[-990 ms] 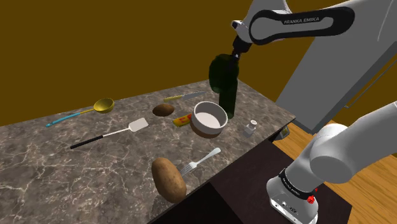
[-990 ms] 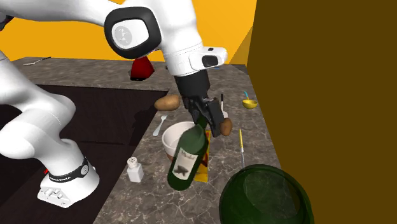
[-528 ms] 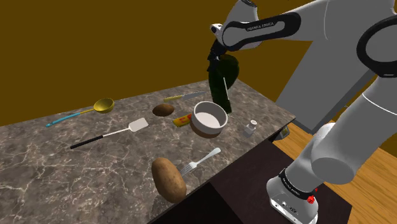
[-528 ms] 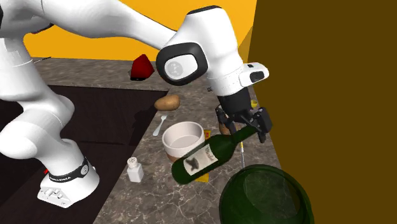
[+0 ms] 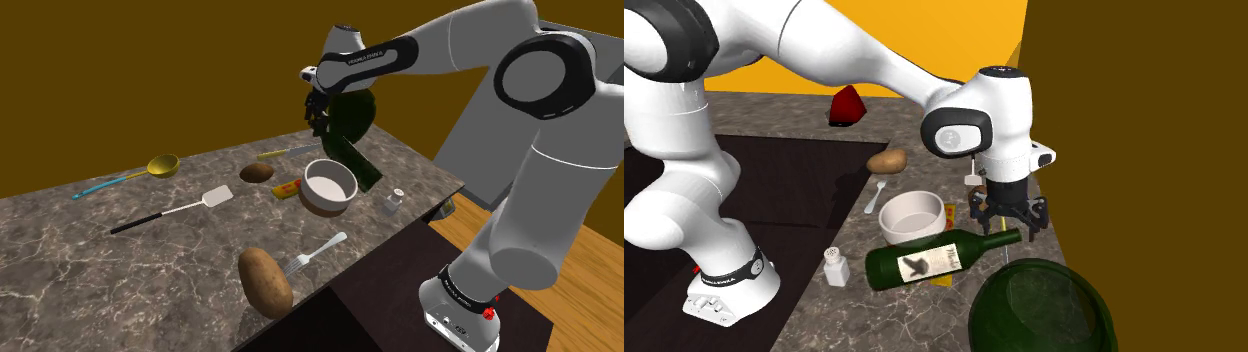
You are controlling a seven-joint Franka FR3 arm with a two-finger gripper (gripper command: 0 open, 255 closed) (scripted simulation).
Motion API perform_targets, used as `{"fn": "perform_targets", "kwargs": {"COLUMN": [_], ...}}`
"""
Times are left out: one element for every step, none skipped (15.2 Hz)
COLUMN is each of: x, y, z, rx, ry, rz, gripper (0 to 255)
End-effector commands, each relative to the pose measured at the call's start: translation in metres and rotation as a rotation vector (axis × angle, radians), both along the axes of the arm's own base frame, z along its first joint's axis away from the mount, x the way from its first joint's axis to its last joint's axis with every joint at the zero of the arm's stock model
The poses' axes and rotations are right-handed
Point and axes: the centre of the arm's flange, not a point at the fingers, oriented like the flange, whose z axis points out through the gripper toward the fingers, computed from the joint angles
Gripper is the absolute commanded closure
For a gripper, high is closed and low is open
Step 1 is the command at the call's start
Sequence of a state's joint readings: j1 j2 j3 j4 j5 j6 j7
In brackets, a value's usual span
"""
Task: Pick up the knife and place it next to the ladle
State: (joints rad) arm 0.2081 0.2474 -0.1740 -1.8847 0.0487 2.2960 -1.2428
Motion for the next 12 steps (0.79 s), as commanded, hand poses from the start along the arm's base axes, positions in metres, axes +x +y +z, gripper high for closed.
{"fn": "perform_targets", "kwargs": {"x": [0.009, 0.016, 0.023, 0.030, 0.036, 0.040, 0.040, 0.040, 0.040, 0.040, 0.040, 0.040], "y": [0.011, 0.019, 0.027, 0.035, 0.044, 0.049, 0.050, 0.050, 0.050, 0.050, 0.050, 0.050], "z": [-0.025, -0.033, -0.041, -0.049, -0.057, -0.062, -0.067, -0.073, -0.078, -0.083, -0.089, -0.094], "rx": [-0.001, -0.002, -0.002, -0.003, -0.004, -0.004, -0.004, -0.004, -0.004, -0.004, -0.004, -0.004], "ry": [0.140, 0.145, 0.150, 0.155, 0.160, 0.163, 0.163, 0.163, 0.163, 0.163, 0.163, 0.163], "rz": [0.091, 0.133, 0.174, 0.216, 0.258, 0.283, 0.283, 0.283, 0.283, 0.283, 0.283, 0.283], "gripper": [0, 0, 0, 0, 0, 0, 0, 0, 0, 0, 0, 0]}}
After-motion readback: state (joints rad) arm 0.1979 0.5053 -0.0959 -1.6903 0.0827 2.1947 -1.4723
